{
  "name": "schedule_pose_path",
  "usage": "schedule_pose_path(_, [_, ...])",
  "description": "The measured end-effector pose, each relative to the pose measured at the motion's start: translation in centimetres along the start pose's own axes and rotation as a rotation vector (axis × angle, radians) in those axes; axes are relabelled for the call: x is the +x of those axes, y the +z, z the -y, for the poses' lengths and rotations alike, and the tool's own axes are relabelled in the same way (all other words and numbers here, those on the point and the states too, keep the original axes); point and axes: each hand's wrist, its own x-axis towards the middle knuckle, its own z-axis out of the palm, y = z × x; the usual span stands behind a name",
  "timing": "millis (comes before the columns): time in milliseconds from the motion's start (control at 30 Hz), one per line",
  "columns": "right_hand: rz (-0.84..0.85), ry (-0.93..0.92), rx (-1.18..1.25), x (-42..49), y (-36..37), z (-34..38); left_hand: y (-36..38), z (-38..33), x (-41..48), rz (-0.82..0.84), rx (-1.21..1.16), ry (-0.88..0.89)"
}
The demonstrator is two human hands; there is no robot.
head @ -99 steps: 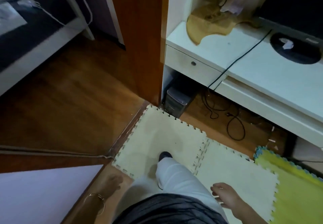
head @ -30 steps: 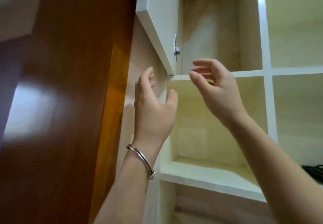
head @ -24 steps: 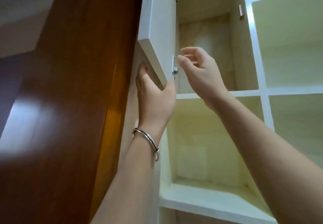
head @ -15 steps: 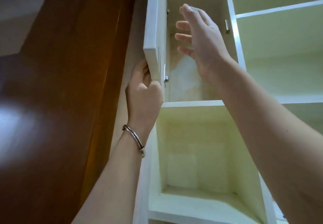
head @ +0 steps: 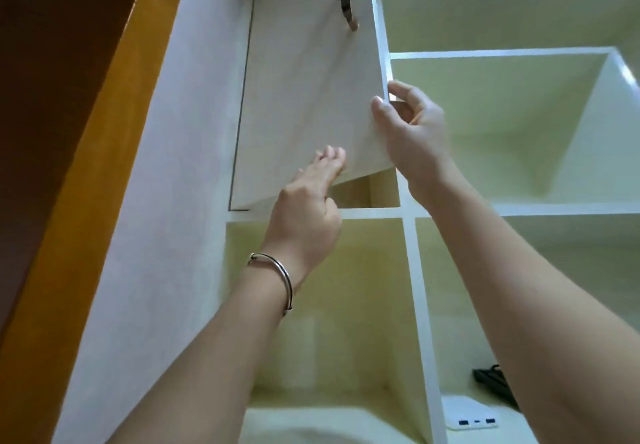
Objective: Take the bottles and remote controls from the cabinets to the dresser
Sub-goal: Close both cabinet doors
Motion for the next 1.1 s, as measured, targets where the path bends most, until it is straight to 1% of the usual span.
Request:
schedule_pose_path(133, [-0.055,-0.005,-0.219,0.4,-1.6,-3.3,2.2,0.9,0.3,0.129,0.143,0.005])
schedule_pose_path(300, [-0.077,0.076,-0.338,0.8,-2.0,-6.3,4.0,2.0,0.4,0.237,0.265,0.005])
schedule_pose_path(500, [-0.049,0.180,-0.488,1.0,-1.9,-8.3,5.4,2.6,0.5,0.307,0.335,-0.035])
schedule_pose_path(600, [-0.048,0.177,-0.544,1.1,-1.9,-8.9,5.9,2.8,0.2,0.294,0.341,-0.042])
schedule_pose_path(800, [-0.031,0.175,-0.548,1.0,-2.0,-8.8,5.8,2.5,0.1,0.290,0.354,-0.043])
schedule_pose_path(900, [-0.004,0.188,-0.478,1.1,-2.3,-8.6,5.6,2.3,0.0,0.294,0.347,-0.051])
schedule_pose_path(1033, [0.078,0.233,-0.450,0.8,-3.1,-8.2,5.3,1.5,-0.4,0.297,0.370,-0.073])
schedule_pose_path(1100, [0.112,0.267,-0.445,0.0,-3.8,-7.7,5.0,1.1,-1.0,0.286,0.343,-0.085])
